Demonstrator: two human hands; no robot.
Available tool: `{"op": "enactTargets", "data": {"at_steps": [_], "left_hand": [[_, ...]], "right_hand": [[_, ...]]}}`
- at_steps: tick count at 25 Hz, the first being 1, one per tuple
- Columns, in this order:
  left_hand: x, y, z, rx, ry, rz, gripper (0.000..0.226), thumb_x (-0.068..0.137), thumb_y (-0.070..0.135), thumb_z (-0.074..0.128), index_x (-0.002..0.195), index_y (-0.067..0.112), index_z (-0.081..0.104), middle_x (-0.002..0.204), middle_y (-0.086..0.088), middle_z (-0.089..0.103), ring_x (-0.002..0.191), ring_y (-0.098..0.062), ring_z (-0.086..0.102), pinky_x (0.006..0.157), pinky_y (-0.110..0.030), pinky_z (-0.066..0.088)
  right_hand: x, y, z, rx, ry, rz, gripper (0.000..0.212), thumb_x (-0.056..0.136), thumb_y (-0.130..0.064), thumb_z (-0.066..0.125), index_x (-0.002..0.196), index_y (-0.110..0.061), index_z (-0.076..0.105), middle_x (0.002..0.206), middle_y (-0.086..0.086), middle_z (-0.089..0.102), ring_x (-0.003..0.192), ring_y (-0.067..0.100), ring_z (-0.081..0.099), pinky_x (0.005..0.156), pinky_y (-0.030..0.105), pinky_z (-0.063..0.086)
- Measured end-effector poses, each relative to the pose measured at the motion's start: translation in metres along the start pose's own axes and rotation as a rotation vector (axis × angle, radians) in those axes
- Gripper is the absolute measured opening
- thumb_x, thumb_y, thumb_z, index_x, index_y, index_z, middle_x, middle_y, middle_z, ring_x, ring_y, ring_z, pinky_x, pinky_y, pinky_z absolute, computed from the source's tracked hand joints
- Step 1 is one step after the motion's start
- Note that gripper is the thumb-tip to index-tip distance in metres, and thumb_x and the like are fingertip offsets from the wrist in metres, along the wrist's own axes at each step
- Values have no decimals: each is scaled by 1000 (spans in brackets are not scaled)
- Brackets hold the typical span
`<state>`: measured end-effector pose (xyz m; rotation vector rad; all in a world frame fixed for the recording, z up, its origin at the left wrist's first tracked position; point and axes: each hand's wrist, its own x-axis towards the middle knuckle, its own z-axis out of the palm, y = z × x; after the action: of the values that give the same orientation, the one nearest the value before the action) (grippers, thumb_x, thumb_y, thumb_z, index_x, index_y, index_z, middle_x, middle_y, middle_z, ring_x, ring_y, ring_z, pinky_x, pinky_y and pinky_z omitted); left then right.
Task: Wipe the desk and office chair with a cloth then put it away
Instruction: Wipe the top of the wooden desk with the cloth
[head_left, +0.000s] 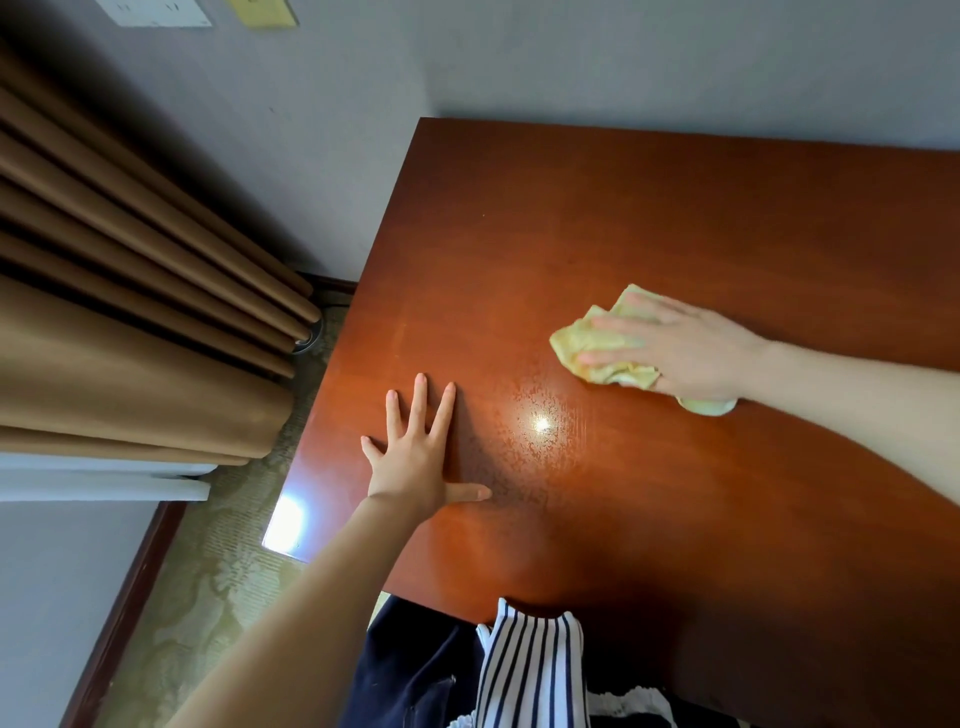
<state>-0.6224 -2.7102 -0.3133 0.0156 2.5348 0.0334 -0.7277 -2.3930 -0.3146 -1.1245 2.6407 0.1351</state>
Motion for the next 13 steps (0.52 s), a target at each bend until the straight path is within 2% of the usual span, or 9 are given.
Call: {"op": "enactTargets", "data": {"at_steps": [2, 4, 5, 8, 10, 13], "left_hand": [[-1, 1, -1, -3, -3, -5, 127, 62, 75, 64, 146, 35, -22, 153, 4, -31, 143, -33, -21, 107, -68, 16], [0, 2, -2, -3, -14, -10, 127, 62, 74, 65, 145, 35, -23, 153, 3, -32, 142, -33, -22, 107, -67, 15], [-1, 3, -2, -11, -20, -12, 128, 62, 73, 65, 145, 35, -24, 153, 3, -32, 142, -33, -23, 107, -67, 14], [1, 3, -4, -22, -31, -16, 128, 62, 72, 66, 145, 36, -24, 152, 4, -34, 141, -32, -25, 108, -67, 13], [2, 2, -4, -18, -32, -14, 127, 62, 73, 65, 144, 36, -25, 152, 4, -34, 141, -32, -25, 108, -67, 11], [3, 0, -3, -44, -19, -7, 126, 62, 73, 66, 145, 37, -22, 153, 5, -32, 142, -31, -24, 107, -68, 11]], "right_hand": [[20, 15, -11, 44, -17, 86, 53, 97, -50, 36, 140, -61, 7, 158, -14, 5, 143, 28, 16, 114, 45, 24], [46, 20, -20, 87, -58, 207, 51, 95, -56, 27, 142, -59, 7, 159, -10, 2, 142, 34, 13, 110, 52, 31], [59, 16, -23, 118, -82, 287, 50, 95, -56, 26, 143, -58, 8, 159, -9, 0, 142, 38, 10, 110, 57, 29], [91, -18, -29, 257, -130, 456, 49, 98, -52, 26, 144, -55, 8, 159, -7, -10, 141, 48, -7, 111, 66, 9], [98, -43, -24, 250, -116, 407, 51, 98, -48, 30, 143, -56, 8, 159, -4, -15, 140, 48, -14, 110, 68, 2], [85, -82, -14, 152, -64, 212, 55, 97, -49, 35, 144, -54, 8, 159, -2, -13, 140, 47, -14, 110, 69, 0]]}}
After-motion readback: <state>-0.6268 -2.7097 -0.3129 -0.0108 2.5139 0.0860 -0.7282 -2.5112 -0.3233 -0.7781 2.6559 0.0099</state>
